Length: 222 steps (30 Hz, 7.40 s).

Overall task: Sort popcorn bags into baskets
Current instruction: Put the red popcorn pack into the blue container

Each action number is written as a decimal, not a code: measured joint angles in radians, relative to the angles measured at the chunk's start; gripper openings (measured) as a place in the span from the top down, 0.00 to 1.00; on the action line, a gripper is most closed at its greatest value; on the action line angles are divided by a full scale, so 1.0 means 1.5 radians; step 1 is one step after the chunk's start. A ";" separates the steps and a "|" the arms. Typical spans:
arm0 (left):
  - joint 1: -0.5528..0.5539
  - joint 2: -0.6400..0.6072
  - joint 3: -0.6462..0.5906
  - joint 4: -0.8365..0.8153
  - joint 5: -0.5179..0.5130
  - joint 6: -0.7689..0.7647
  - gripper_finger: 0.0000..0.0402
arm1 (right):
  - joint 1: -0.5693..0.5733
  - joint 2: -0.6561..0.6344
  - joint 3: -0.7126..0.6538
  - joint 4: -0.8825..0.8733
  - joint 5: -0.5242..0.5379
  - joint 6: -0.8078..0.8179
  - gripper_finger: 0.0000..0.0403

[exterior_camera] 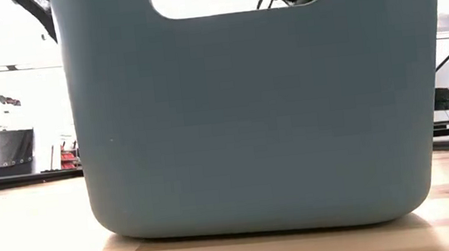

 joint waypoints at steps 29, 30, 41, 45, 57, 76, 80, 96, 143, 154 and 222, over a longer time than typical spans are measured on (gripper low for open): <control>-0.008 0.270 0.075 0.160 0.092 -0.115 0.36 | -0.031 0.344 0.061 0.105 -0.175 -0.024 0.93; -0.008 0.277 0.075 0.161 0.097 -0.118 0.36 | -0.027 0.352 0.067 0.096 -0.175 -0.025 0.93; -0.022 0.317 0.099 0.186 0.106 -0.155 0.41 | -0.002 0.371 0.128 0.080 -0.187 -0.040 0.97; -0.025 0.317 0.099 0.178 0.092 -0.156 0.51 | 0.004 0.371 0.133 0.085 -0.187 -0.041 0.94; -0.027 0.316 0.099 0.176 0.105 -0.120 0.97 | 0.016 0.301 0.134 -0.031 -0.185 -0.057 0.96; -0.134 -0.015 0.099 0.001 0.144 0.080 1.00 | 0.055 -0.083 0.134 -0.233 0.064 -0.083 0.96; -0.227 -0.094 0.099 -0.057 0.157 0.136 1.00 | 0.044 -0.146 0.134 -0.252 0.078 -0.076 0.96; -0.565 -0.007 0.325 -0.229 0.152 0.228 1.00 | 0.043 -0.204 0.130 -0.306 0.076 -0.042 0.95; -0.597 0.363 0.524 -0.346 0.209 0.321 0.77 | 0.048 -0.189 0.127 -0.360 0.074 -0.041 0.94; -0.595 0.362 0.524 -0.357 0.209 0.303 0.52 | 0.048 -0.189 0.127 -0.369 0.074 -0.040 0.91; -0.038 0.334 0.198 -0.047 0.241 0.217 0.49 | 0.100 0.191 -0.130 0.100 -0.037 -0.024 0.94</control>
